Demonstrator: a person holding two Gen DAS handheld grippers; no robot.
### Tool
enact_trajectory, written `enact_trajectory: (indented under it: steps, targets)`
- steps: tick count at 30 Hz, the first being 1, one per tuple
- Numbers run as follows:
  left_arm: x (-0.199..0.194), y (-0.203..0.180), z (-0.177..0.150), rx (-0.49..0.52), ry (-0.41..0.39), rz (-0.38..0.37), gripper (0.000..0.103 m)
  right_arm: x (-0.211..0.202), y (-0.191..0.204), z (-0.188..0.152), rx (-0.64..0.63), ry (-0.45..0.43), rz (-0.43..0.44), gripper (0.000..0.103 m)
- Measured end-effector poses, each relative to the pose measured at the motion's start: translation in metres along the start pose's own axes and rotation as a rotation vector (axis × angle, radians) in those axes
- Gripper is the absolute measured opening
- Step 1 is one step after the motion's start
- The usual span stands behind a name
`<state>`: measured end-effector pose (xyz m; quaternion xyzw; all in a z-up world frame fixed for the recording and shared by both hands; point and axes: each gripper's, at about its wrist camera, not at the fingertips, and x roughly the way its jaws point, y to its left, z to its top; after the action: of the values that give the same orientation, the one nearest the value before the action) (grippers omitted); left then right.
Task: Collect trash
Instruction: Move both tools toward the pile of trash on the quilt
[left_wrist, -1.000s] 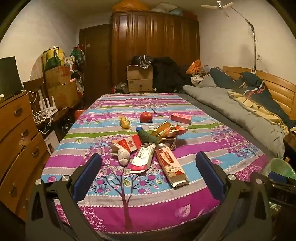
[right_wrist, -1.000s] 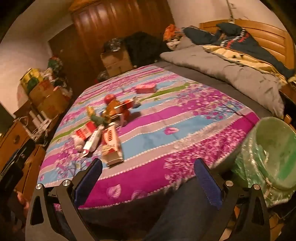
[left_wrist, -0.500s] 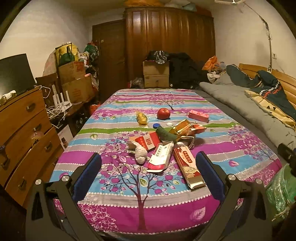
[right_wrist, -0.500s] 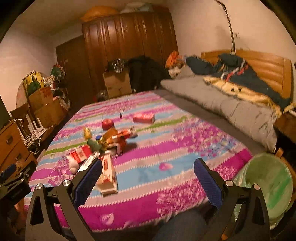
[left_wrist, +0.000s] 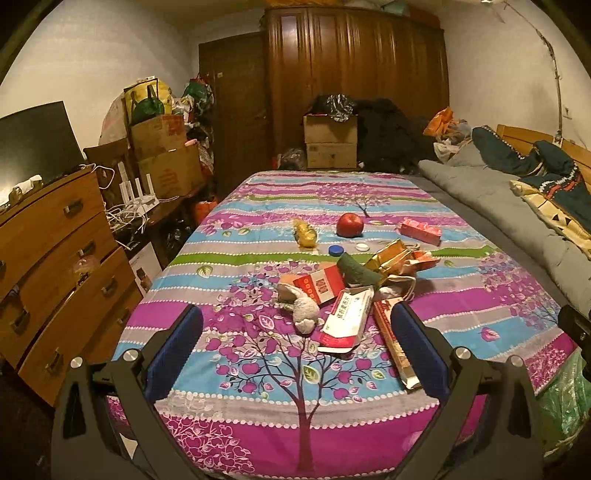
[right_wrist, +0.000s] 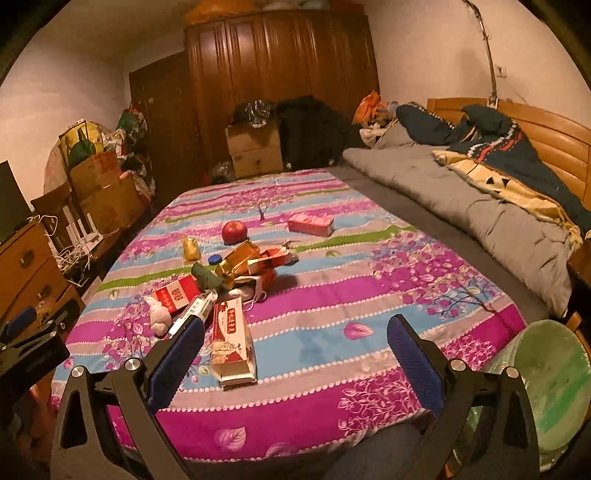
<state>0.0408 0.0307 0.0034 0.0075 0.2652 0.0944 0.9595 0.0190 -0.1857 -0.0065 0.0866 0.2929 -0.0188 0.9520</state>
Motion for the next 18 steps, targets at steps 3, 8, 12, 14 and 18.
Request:
enact_trajectory:
  steps: [3, 8, 12, 14, 18]
  targets:
    - [0.007, 0.002, 0.000, -0.003, 0.017, 0.009, 0.098, 0.009, 0.005, -0.001, -0.019, 0.017, -0.004, 0.099]
    - [0.019, 0.006, -0.002, -0.007, 0.044, 0.023, 0.098, 0.022, 0.014, -0.004, -0.043, 0.048, -0.009, 0.099]
    - [0.024, 0.007, -0.004, -0.001, 0.058, 0.033, 0.098, 0.034, 0.016, -0.004, -0.048, 0.077, -0.012, 0.099]
    - [0.026, 0.007, -0.005, 0.004, 0.064, 0.038, 0.098, 0.038, 0.015, -0.005, -0.049, 0.086, -0.012, 0.099]
    - [0.031, 0.007, -0.008, 0.004, 0.080, 0.045, 0.098, 0.045, 0.017, -0.007, -0.060, 0.109, -0.015, 0.099]
